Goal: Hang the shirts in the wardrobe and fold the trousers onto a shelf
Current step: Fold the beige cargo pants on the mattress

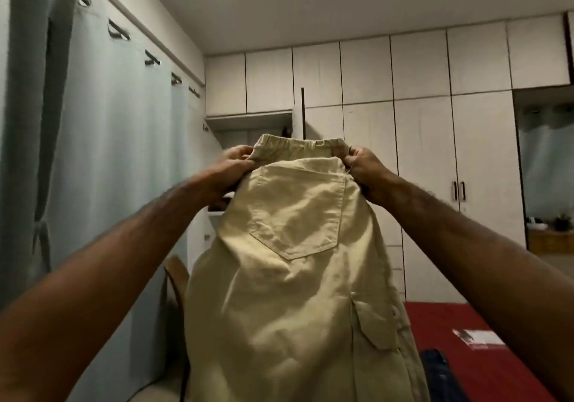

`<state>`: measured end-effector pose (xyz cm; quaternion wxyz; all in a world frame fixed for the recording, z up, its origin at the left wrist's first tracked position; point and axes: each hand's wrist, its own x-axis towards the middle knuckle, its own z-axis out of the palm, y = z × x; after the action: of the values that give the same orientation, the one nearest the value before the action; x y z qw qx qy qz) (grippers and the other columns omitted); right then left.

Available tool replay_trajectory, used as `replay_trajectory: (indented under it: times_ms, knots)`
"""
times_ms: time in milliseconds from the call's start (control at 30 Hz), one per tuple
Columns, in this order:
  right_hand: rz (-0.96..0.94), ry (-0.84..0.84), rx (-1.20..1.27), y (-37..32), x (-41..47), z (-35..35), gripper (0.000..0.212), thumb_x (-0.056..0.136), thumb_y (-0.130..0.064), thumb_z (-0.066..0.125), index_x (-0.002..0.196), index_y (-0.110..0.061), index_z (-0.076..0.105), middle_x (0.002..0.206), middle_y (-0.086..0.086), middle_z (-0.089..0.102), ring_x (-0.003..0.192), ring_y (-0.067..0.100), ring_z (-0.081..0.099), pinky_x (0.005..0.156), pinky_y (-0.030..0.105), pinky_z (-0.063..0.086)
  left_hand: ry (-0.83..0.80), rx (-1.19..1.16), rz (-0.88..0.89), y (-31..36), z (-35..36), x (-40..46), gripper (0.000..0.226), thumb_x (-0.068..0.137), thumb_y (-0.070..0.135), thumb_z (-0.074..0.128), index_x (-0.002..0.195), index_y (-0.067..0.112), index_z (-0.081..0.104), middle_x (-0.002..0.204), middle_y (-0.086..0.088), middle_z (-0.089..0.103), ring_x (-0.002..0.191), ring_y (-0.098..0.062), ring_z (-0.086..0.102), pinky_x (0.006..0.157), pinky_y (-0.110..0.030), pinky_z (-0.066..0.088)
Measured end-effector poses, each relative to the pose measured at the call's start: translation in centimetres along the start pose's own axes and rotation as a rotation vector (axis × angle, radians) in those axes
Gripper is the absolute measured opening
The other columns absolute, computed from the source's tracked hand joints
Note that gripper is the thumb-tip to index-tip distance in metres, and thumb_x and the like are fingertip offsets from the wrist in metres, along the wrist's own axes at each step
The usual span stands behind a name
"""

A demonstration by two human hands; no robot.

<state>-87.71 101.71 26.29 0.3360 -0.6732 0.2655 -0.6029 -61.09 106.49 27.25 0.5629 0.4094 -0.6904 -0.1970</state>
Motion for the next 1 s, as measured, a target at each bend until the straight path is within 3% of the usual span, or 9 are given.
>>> replay_trajectory:
  times_ms: [133,300,367,533,667,767,833,933,1000]
  knots:
    - [0.161,0.025,-0.128,13.7,1.3,-0.9,0.011,0.099,-0.016,0.058,0.109,-0.011,0.057,0.097,0.013,0.065,0.08,0.023,0.061,0.073,0.043,0.051,-0.047,0.078,-0.062,-12.8,4.9,1.0,0.046,0.095,-0.003,0.057,0.122,0.028,0.037,0.1,-0.009,0.061,0.089,-0.021,0.062,0.075,-0.037,0.053]
    - [0.402,0.056,-0.327,33.1,0.6,-2.1,0.025,0.1,-0.017,0.057,0.12,-0.01,0.044,0.09,0.005,0.058,0.068,0.011,0.054,0.044,0.016,0.045,-0.144,0.207,-0.131,-31.6,12.2,1.9,0.033,0.097,-0.009,0.047,0.107,0.022,0.042,0.102,-0.006,0.059,0.084,-0.009,0.059,0.059,-0.016,0.048]
    - [0.444,0.065,-0.381,40.8,0.7,-2.6,0.03,0.099,-0.009,0.056,0.122,-0.009,0.035,0.093,0.005,0.055,0.07,0.009,0.052,0.045,0.011,0.044,-0.145,0.217,-0.164,-38.7,15.2,2.3,0.036,0.092,-0.014,0.05,0.097,0.021,0.047,0.099,0.0,0.059,0.082,0.002,0.059,0.066,-0.015,0.048]
    - [0.477,0.1,-0.534,59.2,1.4,-3.4,0.032,0.083,0.002,0.06,0.083,-0.026,0.044,0.08,-0.007,0.052,0.077,0.014,0.05,0.074,0.037,0.048,-0.147,0.203,-0.291,-55.2,21.6,4.3,0.041,0.076,-0.026,0.044,0.085,0.011,0.057,0.086,0.002,0.063,0.083,-0.01,0.061,0.076,-0.017,0.05]
    - [0.519,0.182,-0.601,69.6,0.9,-2.8,0.034,0.081,0.007,0.056,0.072,-0.025,0.058,0.075,-0.014,0.064,0.079,0.009,0.061,0.072,0.014,0.047,-0.198,0.203,-0.374,-66.2,25.5,5.0,0.035,0.081,-0.008,0.045,0.1,0.003,0.072,0.104,-0.007,0.072,0.102,-0.015,0.066,0.095,-0.021,0.051]
    - [0.633,0.081,-0.437,77.1,0.1,-1.8,0.021,0.089,-0.002,0.059,0.103,-0.015,0.069,0.104,-0.005,0.07,0.097,0.009,0.064,0.09,0.026,0.052,-0.366,0.285,-0.452,-76.0,27.8,4.4,0.043,0.093,0.028,0.053,0.132,0.012,0.063,0.134,-0.009,0.062,0.127,-0.02,0.055,0.112,-0.04,0.041]
    - [0.72,-0.139,-0.401,78.6,-1.2,-1.6,0.045,0.095,-0.017,0.064,0.138,-0.01,0.052,0.132,0.004,0.057,0.108,0.007,0.055,0.09,0.018,0.046,-0.416,0.403,-0.487,-78.0,27.9,3.4,0.06,0.092,0.052,0.045,0.146,0.026,0.05,0.142,-0.011,0.05,0.131,-0.024,0.048,0.113,-0.032,0.037]
    - [0.656,-0.231,-0.416,83.6,-3.0,-2.6,0.083,0.088,-0.041,0.072,0.155,-0.019,0.027,0.151,0.001,0.035,0.128,0.003,0.036,0.105,0.015,0.033,-0.418,0.392,-0.508,-82.5,29.4,3.2,0.052,0.102,0.05,0.043,0.152,0.036,0.037,0.134,-0.006,0.037,0.117,-0.017,0.046,0.091,-0.011,0.035]
    - [0.682,-0.148,-0.338,86.2,-3.8,-3.4,0.085,0.089,-0.026,0.074,0.155,-0.012,0.023,0.151,0.01,0.04,0.126,0.008,0.049,0.102,0.021,0.045,-0.438,0.397,-0.443,-85.7,29.6,3.9,0.054,0.101,0.05,0.047,0.152,0.032,0.04,0.145,-0.005,0.044,0.129,-0.015,0.045,0.1,-0.013,0.033]
